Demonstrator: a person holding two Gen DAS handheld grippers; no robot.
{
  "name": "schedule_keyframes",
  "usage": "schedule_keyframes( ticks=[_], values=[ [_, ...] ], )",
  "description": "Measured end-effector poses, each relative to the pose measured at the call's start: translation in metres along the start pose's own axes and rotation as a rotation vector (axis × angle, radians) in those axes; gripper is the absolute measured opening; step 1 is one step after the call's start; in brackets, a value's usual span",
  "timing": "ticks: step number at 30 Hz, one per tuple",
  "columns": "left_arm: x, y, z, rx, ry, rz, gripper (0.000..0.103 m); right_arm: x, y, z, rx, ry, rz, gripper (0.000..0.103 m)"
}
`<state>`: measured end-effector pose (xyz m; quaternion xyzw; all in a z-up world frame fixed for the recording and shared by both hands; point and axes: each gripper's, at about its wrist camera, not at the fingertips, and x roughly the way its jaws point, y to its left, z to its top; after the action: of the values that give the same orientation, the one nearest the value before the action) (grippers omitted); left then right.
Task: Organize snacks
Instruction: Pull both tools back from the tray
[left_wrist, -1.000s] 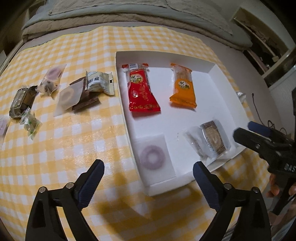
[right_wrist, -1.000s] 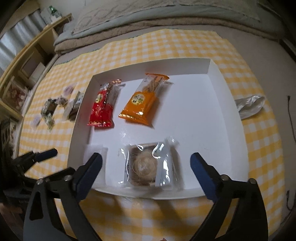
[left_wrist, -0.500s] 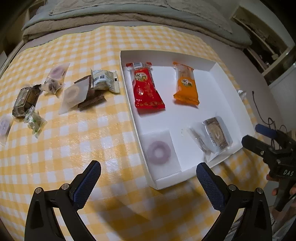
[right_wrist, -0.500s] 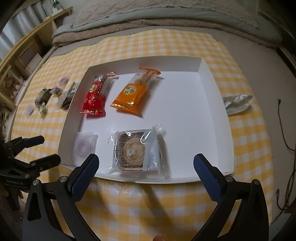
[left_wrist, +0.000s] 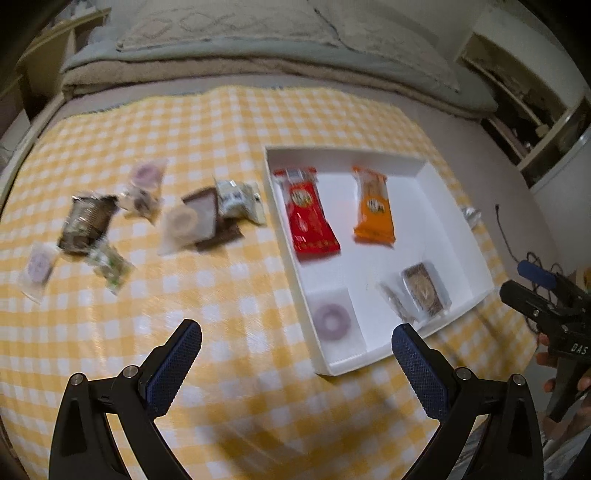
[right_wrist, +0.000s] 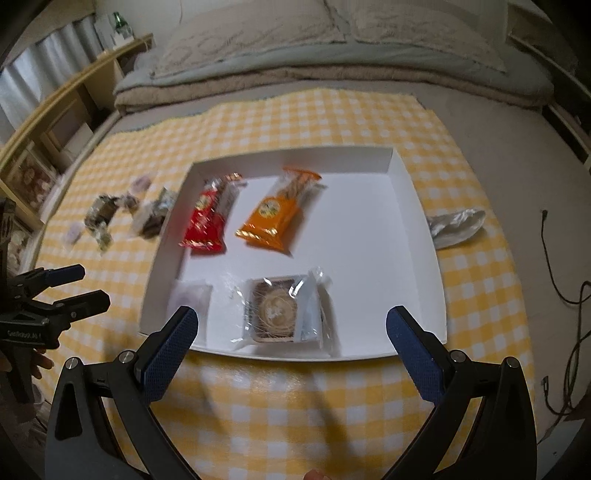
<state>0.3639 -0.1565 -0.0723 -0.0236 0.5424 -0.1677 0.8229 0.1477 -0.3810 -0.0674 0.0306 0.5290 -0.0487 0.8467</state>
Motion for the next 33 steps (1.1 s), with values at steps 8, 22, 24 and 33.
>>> schedule_keyframes(
  ticks=[8, 22, 24, 33],
  values=[
    [-0.071, 0.037, -0.001, -0.040, -0.141, 0.029, 0.103, -0.029, 0.028, 0.018, -0.037, -0.118, 0.015, 0.103],
    [-0.175, 0.091, -0.039, -0.067, -0.270, 0.148, 0.103, -0.044, 0.114, 0.055, -0.119, -0.203, 0.070, 0.103],
    [-0.183, 0.104, -0.045, -0.081, -0.275, 0.160, 0.103, -0.044, 0.130, 0.058, -0.129, -0.209, 0.063, 0.103],
    [-0.210, 0.156, -0.059, -0.151, -0.313, 0.179, 0.103, -0.041, 0.200, 0.067, -0.157, -0.236, 0.104, 0.103]
  ],
)
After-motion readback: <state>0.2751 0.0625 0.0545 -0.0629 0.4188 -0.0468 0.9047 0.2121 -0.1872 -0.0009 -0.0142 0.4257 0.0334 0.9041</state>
